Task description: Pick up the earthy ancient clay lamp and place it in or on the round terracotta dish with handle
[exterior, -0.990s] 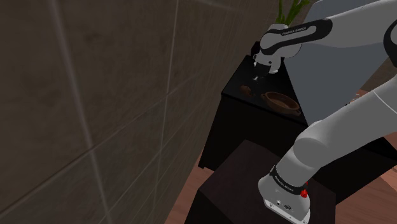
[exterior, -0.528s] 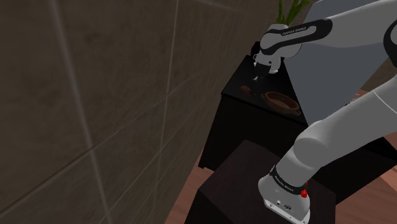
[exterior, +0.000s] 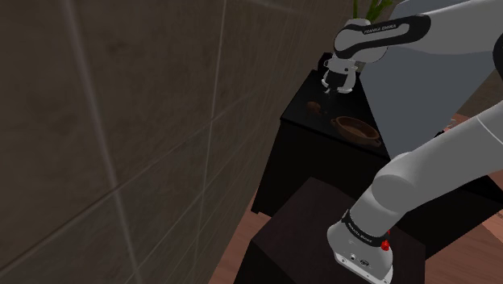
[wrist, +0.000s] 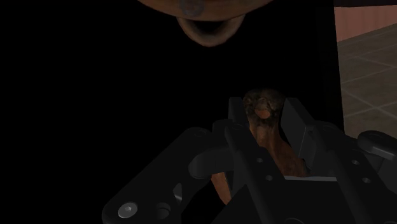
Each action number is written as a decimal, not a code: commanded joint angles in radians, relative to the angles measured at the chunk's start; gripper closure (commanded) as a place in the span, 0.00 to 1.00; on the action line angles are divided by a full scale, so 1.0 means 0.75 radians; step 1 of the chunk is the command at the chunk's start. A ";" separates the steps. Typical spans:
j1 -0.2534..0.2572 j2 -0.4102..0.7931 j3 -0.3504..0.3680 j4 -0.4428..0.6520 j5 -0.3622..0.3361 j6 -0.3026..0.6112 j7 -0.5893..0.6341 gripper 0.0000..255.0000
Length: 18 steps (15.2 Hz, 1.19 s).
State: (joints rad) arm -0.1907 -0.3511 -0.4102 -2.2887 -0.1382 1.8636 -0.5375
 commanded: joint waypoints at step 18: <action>-0.034 -0.146 0.007 0.176 -0.044 -0.313 -0.041 1.00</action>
State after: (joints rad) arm -0.2077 -0.4332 -0.4017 -2.1397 -0.1593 1.6373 -0.5611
